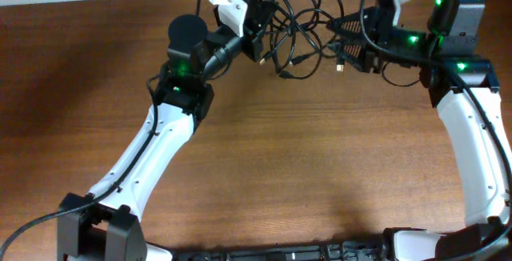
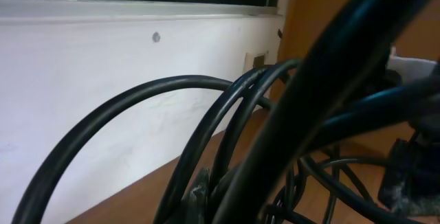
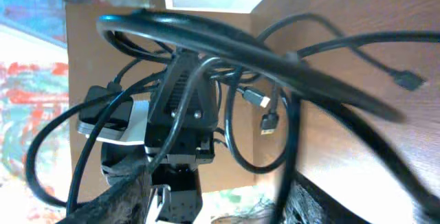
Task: Untangle cables
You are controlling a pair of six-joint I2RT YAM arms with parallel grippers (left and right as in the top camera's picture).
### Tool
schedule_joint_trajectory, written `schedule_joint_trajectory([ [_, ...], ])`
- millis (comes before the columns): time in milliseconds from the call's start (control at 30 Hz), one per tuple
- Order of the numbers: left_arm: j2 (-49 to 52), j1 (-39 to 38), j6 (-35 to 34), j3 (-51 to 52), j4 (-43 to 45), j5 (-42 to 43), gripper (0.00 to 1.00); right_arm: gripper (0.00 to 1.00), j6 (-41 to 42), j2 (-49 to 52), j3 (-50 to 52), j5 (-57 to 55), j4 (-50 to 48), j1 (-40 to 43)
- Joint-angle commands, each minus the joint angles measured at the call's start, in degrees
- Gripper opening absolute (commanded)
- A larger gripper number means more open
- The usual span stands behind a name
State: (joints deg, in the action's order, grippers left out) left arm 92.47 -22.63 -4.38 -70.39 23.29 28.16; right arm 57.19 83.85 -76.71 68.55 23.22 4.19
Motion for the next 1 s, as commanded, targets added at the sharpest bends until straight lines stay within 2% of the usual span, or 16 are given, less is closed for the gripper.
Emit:
schedule_joint_trajectory([
  [0,-1.7,-0.7,1.9,-0.3,1.9,3.6,0.0,0.33,0.0,-0.5,-0.5,-0.5,-0.4,-0.9],
  [67,-1.7,-0.7,1.9,-0.3,3.7,7.5,0.0,0.04,-4.4,-0.5,-0.5,-5.0,-1.3,-0.8],
  [167,-1.7,-0.5,2.0,-0.3,1.4,7.5,0.0,0.04,-5.4,-0.6,-0.5,-6.2,-8.4,0.1],
  [333,-1.7,-0.2,6.3,-0.3,-7.6,6.5,0.0,0.04,2.9,-0.7,-0.6,-3.5,-27.8,2.8],
  [433,-1.8,-0.2,6.2,-0.3,-8.4,6.6,0.0,0.04,0.9,-0.5,-0.6,-4.8,-28.0,4.9],
  [567,-2.7,-0.2,6.2,-0.3,-8.4,7.1,0.0,0.04,-7.6,-0.5,-0.5,-12.5,-16.2,10.2],
  [600,-3.0,-0.2,6.2,-0.3,-8.4,7.1,0.0,0.15,-9.5,-0.5,-0.5,-13.7,-12.7,11.2],
  [633,-3.3,-0.2,6.2,-0.3,-7.9,7.1,0.0,0.47,-11.8,-0.5,-0.5,-14.5,-9.6,11.5],
  [700,-3.5,-0.2,6.1,-0.3,-6.2,7.0,0.0,0.97,-18.6,-0.5,-0.5,-15.1,-2.9,11.6],
  [867,-3.5,-0.2,0.9,-0.3,-5.0,0.3,0.0,0.99,-27.3,-0.5,-0.5,-17.0,10.9,10.4],
  [967,-3.5,-0.2,-3.0,-0.3,-6.4,-8.4,0.0,0.99,-31.1,-0.5,-0.5,-17.0,15.3,7.2],
])
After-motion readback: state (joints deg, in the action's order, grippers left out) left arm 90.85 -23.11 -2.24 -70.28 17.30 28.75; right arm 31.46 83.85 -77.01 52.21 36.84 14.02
